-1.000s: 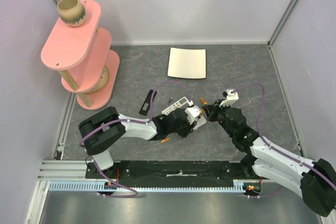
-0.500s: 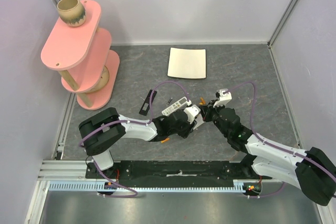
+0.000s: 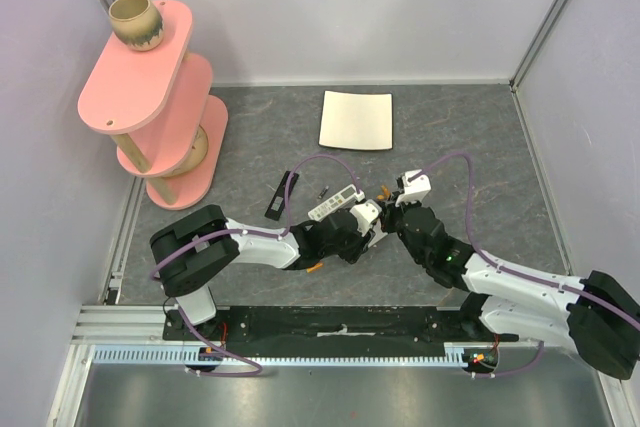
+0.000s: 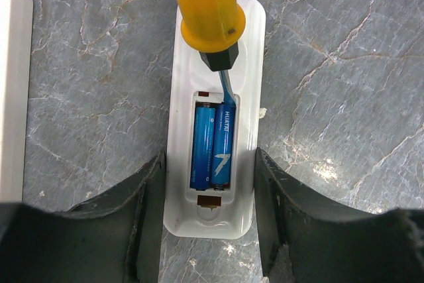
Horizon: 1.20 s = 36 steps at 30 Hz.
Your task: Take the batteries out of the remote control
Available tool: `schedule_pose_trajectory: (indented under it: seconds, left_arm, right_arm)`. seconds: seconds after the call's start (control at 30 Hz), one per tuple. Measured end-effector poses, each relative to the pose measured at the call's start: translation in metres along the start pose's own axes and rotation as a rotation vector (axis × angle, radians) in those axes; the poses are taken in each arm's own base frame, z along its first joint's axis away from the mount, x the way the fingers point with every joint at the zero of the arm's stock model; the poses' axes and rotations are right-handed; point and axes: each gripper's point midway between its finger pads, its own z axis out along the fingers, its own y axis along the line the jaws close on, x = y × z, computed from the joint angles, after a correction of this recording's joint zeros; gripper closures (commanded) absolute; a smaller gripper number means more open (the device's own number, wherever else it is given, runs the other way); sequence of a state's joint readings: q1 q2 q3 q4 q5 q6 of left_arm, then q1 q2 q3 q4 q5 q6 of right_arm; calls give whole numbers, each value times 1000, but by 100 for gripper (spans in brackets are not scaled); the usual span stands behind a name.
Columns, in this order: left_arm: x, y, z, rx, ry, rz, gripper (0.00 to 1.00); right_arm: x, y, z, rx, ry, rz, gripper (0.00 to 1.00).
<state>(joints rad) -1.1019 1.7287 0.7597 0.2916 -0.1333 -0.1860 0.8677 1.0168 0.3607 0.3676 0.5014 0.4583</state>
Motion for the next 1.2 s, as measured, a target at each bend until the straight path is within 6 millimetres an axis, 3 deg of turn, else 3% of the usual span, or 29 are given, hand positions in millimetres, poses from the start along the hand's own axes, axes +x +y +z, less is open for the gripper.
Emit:
schedule_pose_trajectory:
  seconds: [0.53,0.8,1.2]
  left_arm:
    - [0,0,0,-3,-8,-34,94]
    - [1,-2,-3,5,-20,-45,98]
    - [7,-6,-8,16,-24,-20,98]
  right_arm:
    - [1,-1,0,120,-18,-57,100]
    - [2,10,-10,182,-60,-123,100]
    - [7,18,-19,133,-113,-96,100]
